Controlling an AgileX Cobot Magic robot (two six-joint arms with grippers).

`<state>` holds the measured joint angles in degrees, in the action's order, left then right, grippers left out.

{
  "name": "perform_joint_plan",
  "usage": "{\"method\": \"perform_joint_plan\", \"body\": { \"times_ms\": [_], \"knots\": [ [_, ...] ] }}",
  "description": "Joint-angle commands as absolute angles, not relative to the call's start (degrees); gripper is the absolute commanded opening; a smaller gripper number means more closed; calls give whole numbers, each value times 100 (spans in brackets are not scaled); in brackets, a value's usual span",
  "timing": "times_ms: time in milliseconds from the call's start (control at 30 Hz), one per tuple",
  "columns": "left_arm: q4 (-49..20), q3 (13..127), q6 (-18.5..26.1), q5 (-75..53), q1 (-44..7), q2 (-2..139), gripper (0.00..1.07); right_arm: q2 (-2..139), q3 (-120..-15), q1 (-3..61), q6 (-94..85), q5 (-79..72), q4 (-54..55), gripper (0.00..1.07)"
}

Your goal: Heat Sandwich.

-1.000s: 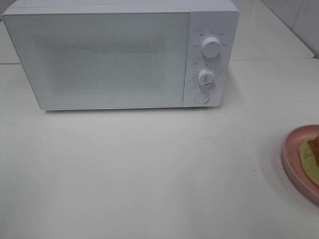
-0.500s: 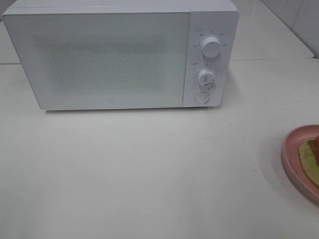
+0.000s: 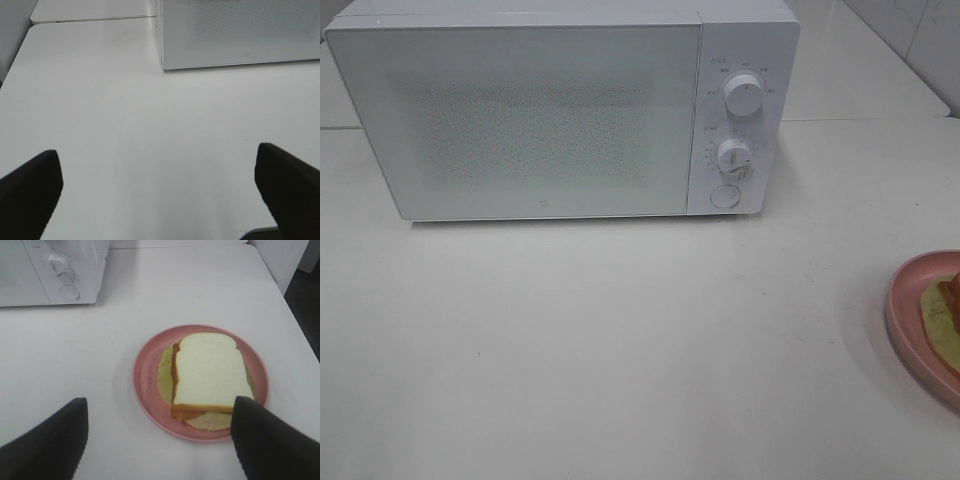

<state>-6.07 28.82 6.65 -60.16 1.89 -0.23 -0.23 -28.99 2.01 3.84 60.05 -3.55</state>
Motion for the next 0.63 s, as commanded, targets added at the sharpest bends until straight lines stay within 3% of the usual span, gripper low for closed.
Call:
{"method": "perform_joint_plan", "body": {
  "times_ms": [33, 633],
  "knots": [
    [-665, 2848, 613, -5942, 212, -172, 104, -126, -2893, 166, 332, 5947, -350, 76],
    [-665, 2848, 613, -5942, 212, -172, 104, -126, -2893, 166, 332, 5947, -350, 76]
  ]
}}
